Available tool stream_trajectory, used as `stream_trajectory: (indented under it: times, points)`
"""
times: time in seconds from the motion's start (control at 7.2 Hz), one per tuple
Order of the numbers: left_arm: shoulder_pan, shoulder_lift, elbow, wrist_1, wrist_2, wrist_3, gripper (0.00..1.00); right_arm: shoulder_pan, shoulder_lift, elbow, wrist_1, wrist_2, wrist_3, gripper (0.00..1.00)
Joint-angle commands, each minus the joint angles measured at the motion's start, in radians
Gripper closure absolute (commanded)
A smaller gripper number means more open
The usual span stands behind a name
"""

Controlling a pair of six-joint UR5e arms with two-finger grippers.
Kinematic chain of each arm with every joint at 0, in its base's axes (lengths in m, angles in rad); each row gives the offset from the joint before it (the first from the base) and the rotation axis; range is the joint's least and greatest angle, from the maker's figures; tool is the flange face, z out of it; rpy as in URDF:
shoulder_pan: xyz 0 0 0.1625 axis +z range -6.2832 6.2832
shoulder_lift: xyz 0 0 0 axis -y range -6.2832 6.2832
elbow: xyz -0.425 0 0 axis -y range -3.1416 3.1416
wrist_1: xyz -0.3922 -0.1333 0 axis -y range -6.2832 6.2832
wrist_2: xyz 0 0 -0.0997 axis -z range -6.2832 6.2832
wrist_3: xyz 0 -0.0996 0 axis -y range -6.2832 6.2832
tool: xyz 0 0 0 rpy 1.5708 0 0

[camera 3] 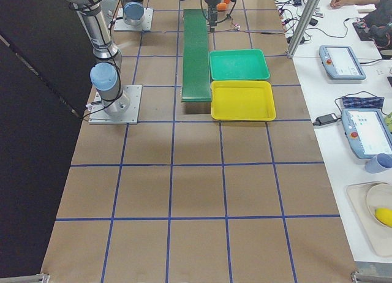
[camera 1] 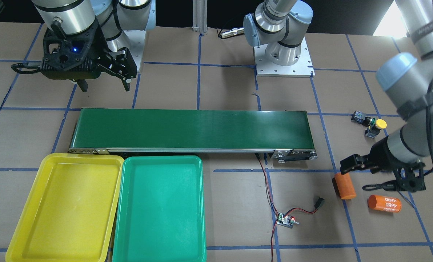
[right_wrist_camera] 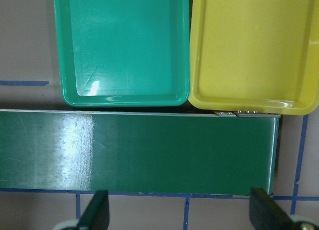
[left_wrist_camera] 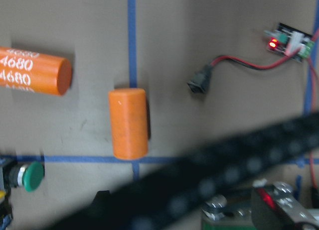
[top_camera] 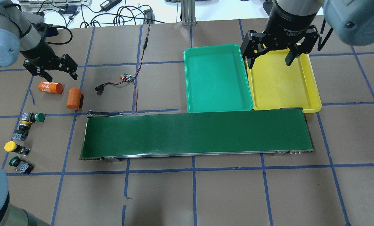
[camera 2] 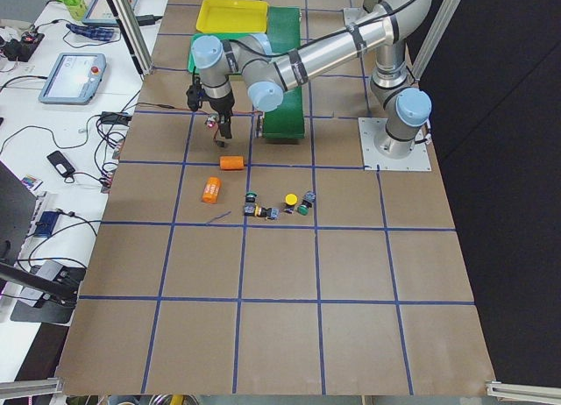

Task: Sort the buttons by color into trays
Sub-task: 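Reach the left gripper down to the orange cylinder nearest the belt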

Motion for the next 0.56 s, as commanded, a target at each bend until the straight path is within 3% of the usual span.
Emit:
stream_trajectory:
  times: [0.0,0.42]
  points:
    - [0.034,-0.089,-0.007,0.039,0.0,0.026,0.0,0.0,0.0,0.0,0.001,0.0,-0.001,0.0]
    - [0.036,-0.12,-0.081,0.157,-0.002,0.051,0.0,0.001,0.0,0.0,0.0,0.0,0.0,0.0]
